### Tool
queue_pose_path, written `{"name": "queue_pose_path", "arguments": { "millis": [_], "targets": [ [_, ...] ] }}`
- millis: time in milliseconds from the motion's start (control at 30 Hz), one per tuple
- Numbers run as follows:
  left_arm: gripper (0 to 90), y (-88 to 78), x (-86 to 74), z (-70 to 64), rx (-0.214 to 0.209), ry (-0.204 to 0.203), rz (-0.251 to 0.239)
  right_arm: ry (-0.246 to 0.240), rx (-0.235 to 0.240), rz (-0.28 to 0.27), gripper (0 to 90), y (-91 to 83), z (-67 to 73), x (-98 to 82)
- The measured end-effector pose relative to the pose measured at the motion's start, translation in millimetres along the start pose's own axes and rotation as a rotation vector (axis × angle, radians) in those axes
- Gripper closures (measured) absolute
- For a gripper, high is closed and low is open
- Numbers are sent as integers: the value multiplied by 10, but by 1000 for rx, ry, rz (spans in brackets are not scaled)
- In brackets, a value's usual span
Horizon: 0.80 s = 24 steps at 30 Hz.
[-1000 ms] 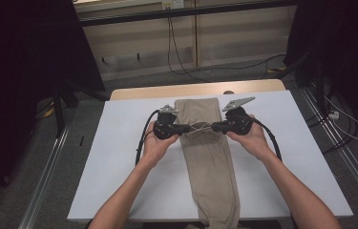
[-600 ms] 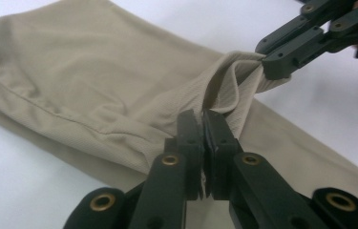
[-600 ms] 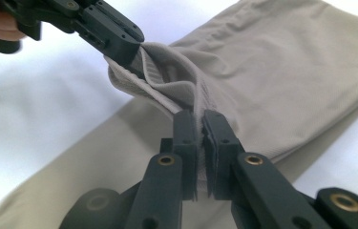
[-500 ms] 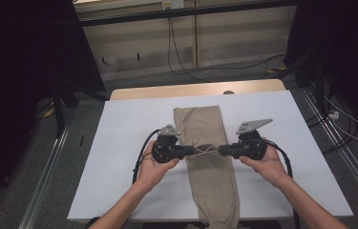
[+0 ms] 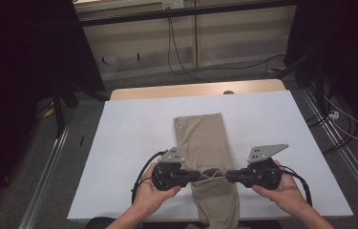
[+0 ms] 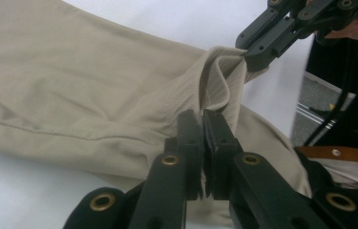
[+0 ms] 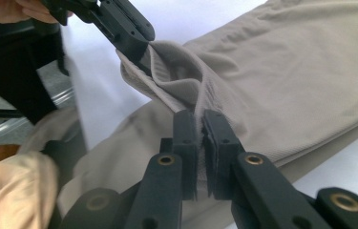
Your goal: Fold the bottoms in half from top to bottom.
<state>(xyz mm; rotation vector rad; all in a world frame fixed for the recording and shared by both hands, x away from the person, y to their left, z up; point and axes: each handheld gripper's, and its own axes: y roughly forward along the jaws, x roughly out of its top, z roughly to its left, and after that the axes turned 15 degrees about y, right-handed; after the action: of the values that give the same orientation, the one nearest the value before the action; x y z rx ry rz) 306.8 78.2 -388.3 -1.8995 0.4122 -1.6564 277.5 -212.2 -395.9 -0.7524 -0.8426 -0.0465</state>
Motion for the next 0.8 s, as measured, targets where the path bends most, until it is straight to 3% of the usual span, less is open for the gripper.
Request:
{"name": "queue_pose_path", "arguments": {
  "millis": [67,133,200,267,333,400,467,500,567,633,667,800],
  "targets": [
    [869,10,-45,-85,-11,15,21,-5,3,16,845,-7,48,-53],
    [866,52,-131,-148,-22,4,35,-23,-2,39,844,9,113,-140],
    [860,124,-222,-179,-30,3,58,-62,-32,75,841,64,149,-218],
    [853,216,-310,-198,-40,11,106,-70,-46,131,840,141,142,-281],
    [847,242,-332,-220,-55,23,108,-85,-56,165,837,211,120,-359],
    [847,233,-306,-256,-35,56,117,-72,-44,160,829,181,110,-372],
    [831,237,-316,-282,-53,51,124,-70,-29,174,800,186,112,-385],
    [815,241,-327,-290,-60,53,128,-43,-13,175,772,195,108,-398],
    [766,217,-338,-287,-66,17,113,-25,18,183,702,196,94,-406],
    [645,186,-327,-264,-61,-24,96,-14,28,162,615,170,88,-386],
    [575,169,-318,-240,-45,-31,89,-8,39,140,556,147,83,-359],
    [321,96,-284,-74,30,-49,67,-14,6,47,331,83,53,-240]
  ]
}}
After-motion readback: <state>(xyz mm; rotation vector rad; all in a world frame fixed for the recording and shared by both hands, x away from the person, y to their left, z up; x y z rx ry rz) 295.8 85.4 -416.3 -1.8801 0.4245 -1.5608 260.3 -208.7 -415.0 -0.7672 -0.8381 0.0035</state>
